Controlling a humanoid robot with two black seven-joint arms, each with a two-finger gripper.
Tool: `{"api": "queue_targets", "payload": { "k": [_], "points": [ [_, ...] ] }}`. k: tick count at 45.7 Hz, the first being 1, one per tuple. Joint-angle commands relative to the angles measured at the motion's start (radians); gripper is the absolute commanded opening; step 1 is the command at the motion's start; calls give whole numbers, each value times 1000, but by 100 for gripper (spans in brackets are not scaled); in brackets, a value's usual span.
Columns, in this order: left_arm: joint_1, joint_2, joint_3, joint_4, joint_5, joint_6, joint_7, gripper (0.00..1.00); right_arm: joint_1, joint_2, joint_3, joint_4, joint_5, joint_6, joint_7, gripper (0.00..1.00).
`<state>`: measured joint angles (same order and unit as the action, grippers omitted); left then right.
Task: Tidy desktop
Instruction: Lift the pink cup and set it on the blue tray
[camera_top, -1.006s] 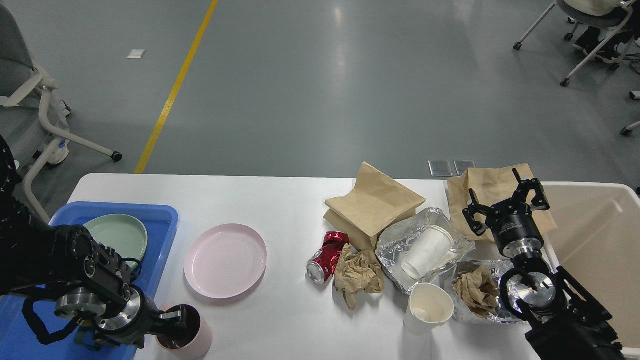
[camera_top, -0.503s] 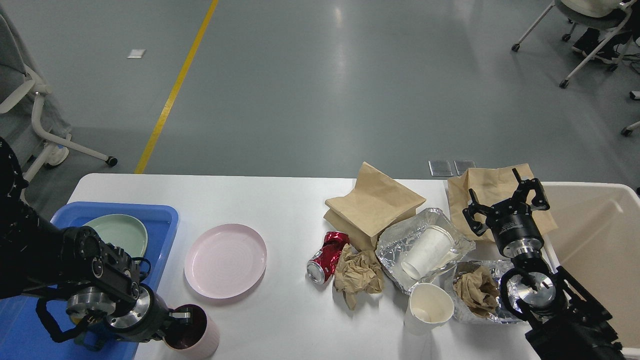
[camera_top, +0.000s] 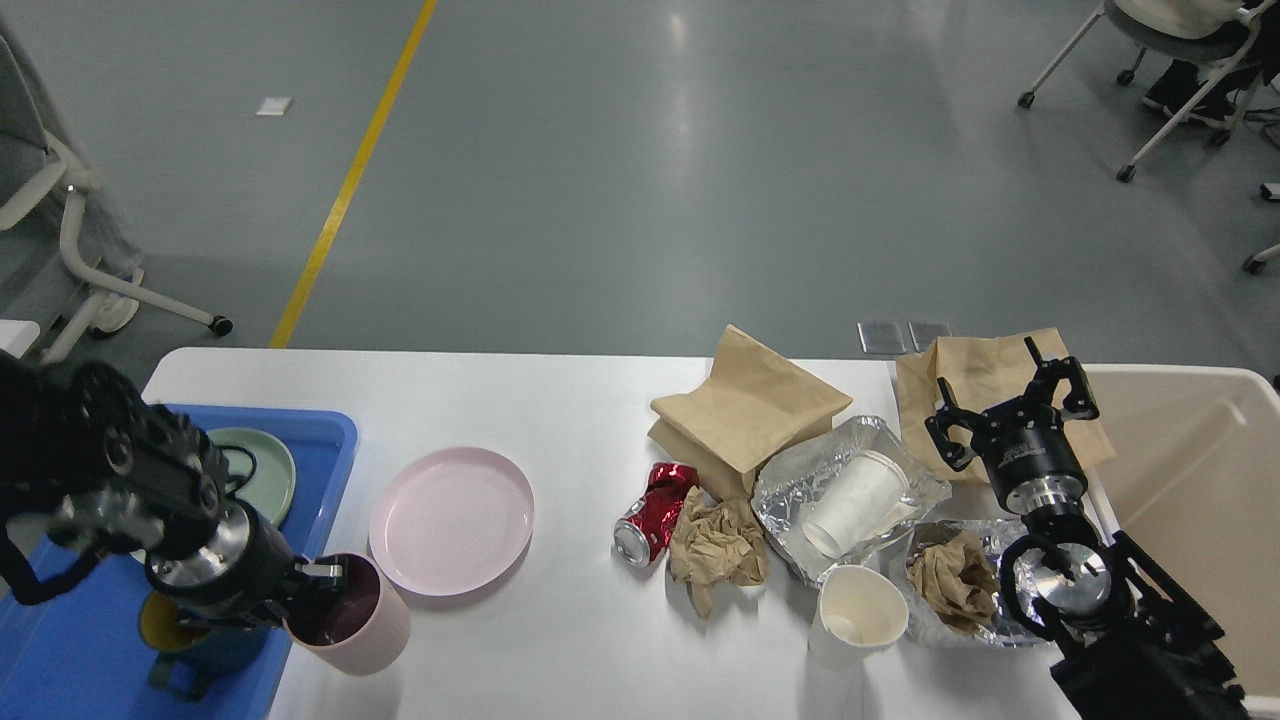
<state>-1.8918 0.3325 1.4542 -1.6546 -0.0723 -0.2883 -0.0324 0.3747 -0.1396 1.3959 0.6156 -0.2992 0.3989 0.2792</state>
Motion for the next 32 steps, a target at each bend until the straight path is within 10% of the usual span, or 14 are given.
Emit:
{"api": "queue_targets", "payload": {
  "k": [1,16,32],
  "points": [
    [-254,11,78,-25,9,-240,-12,0,1,0,0,0,0,0,0,100],
    [-690,22,193,-27,94,-587,6,0,0,0,0,0,0,-2,0,100],
    [-546,474,270,215,462,-598,-110,0,1,0,0,1,0,0,0,100]
  ]
}}
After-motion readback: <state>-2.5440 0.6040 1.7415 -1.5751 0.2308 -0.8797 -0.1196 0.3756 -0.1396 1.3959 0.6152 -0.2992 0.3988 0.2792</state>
